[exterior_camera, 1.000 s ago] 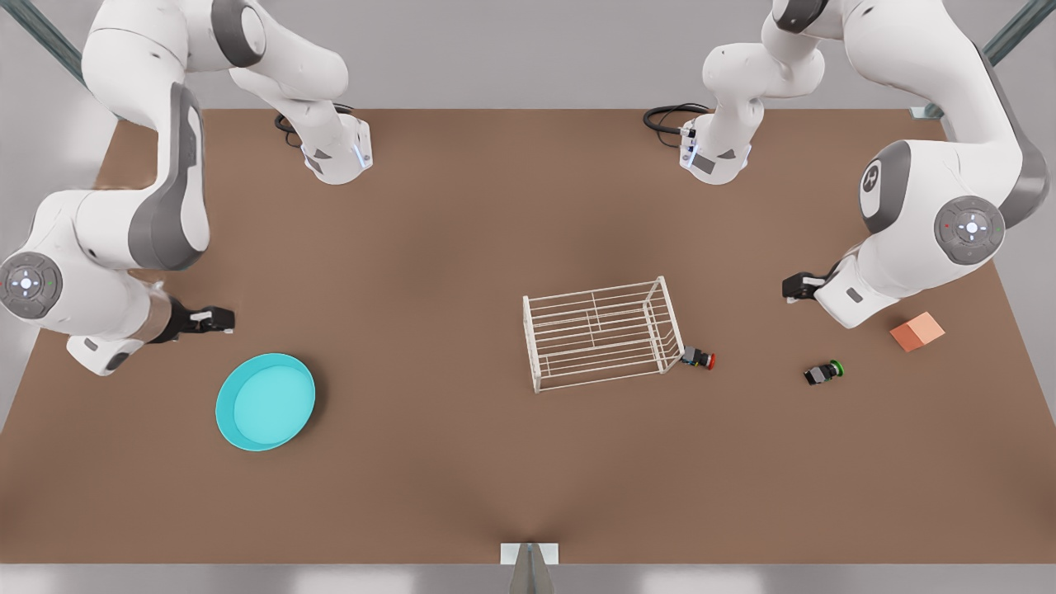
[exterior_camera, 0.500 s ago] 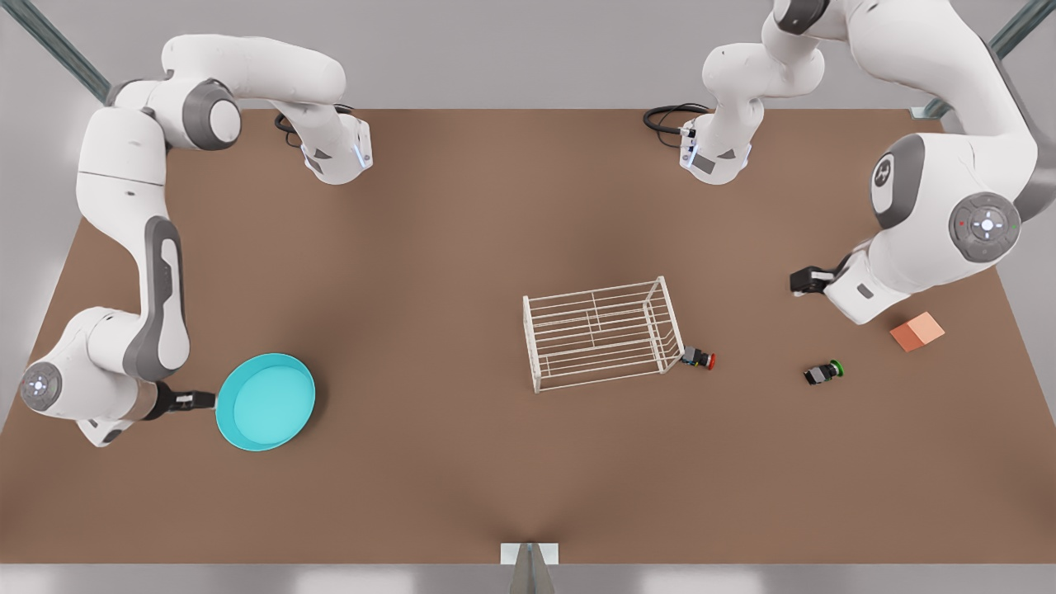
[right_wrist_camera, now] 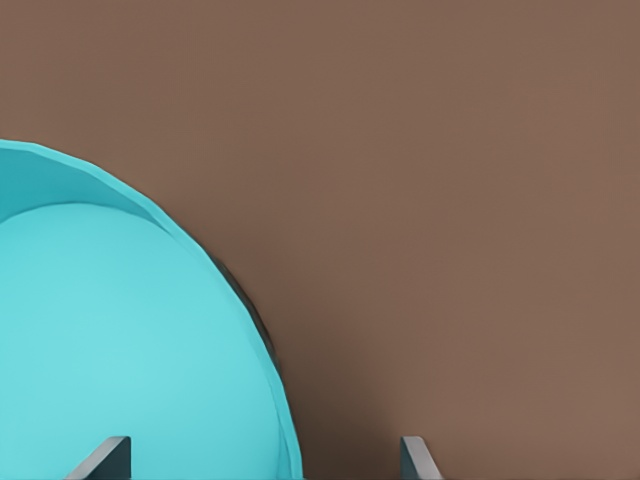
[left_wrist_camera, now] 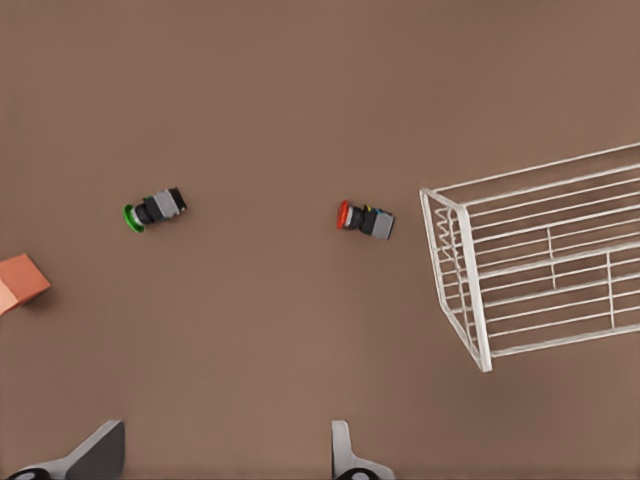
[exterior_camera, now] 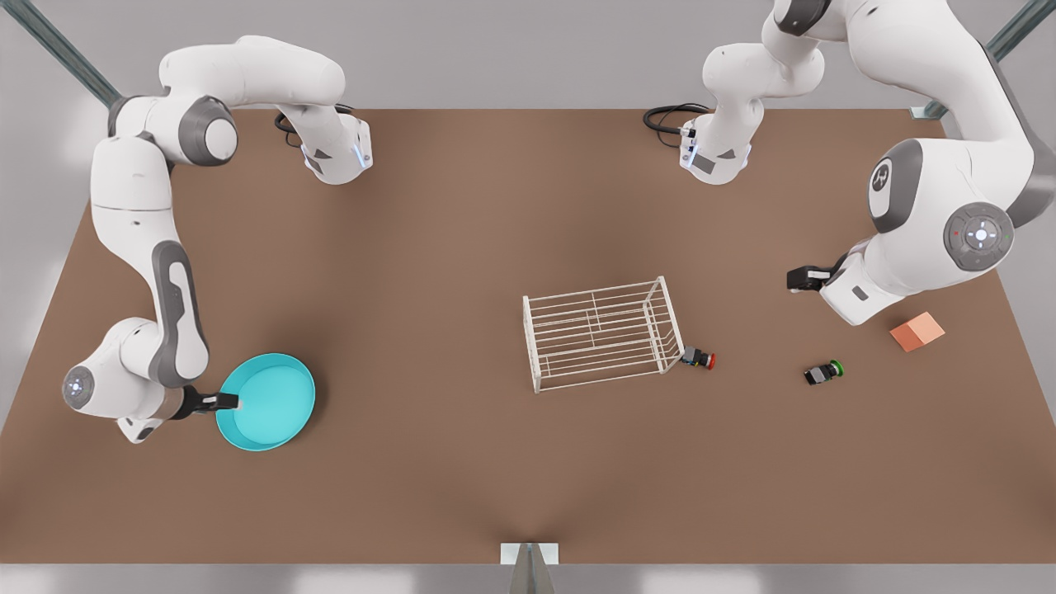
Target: Place the plate on the shelf with right arm and place the red button switch in the plate with left arm
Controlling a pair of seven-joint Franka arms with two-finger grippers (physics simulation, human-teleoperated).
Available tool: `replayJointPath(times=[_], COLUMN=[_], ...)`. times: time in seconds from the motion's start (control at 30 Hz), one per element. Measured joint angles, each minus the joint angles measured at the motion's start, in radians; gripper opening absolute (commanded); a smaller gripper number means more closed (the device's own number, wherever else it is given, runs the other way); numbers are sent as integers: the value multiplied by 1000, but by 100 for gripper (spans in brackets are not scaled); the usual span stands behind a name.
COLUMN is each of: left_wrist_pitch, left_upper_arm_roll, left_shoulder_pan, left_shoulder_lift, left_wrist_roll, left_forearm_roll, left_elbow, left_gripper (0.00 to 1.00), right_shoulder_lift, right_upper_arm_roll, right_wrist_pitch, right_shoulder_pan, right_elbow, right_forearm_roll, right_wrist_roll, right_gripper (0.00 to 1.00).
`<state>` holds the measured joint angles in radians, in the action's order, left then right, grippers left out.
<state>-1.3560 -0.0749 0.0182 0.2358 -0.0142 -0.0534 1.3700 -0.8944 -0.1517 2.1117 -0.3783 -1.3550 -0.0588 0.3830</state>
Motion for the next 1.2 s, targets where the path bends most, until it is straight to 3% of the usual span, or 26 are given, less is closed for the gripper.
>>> replayJointPath(times=[0.07, 0.1, 0.17, 0.23, 0.43, 0.7, 0.83, 1.0, 1.2], left_wrist_pitch=[2, 3, 5, 5, 7, 9, 10, -1, -220], left_upper_arm_roll=[0, 0, 0, 0, 0, 1, 3, 6, 15], left_shoulder_pan=[0, 1, 2, 4, 6, 0, -2, 10, 35], left_shoulder_lift=[0, 0, 0, 1, 6, 14, 15, 18, 40], left_wrist_roll=[0, 0, 0, 0, -1, -3, -17, -41, -144], left_forearm_roll=[0, 0, -1, -1, -2, -1, -4, -6, -2], left_elbow=[0, 0, 4, 7, 8, 2, -10, 27, 340], left_gripper=[100, 100, 100, 100, 100, 100, 100, 100, 100], right_shoulder_lift=[-7, -8, -9, -8, -8, 58, 118, 169, 168], right_upper_arm_roll=[-1, -1, -2, -2, -2, -20, -89, -259, -537], right_wrist_pitch=[6, 9, 12, 12, 11, -29, -95, -203, -271], right_shoulder_pan=[0, 0, -1, 0, -9, -12, -11, -11, 43], right_elbow=[0, 0, 0, 0, 0, 7, 20, 62, 93], right_forearm_roll=[-8, -11, -17, -19, -24, -25, -23, -64, -119], right_wrist_roll=[8, 12, 21, 28, 58, 110, 126, 140, 86], right_gripper=[96, 81, 64, 57, 21, 21, 21, 21, 21])
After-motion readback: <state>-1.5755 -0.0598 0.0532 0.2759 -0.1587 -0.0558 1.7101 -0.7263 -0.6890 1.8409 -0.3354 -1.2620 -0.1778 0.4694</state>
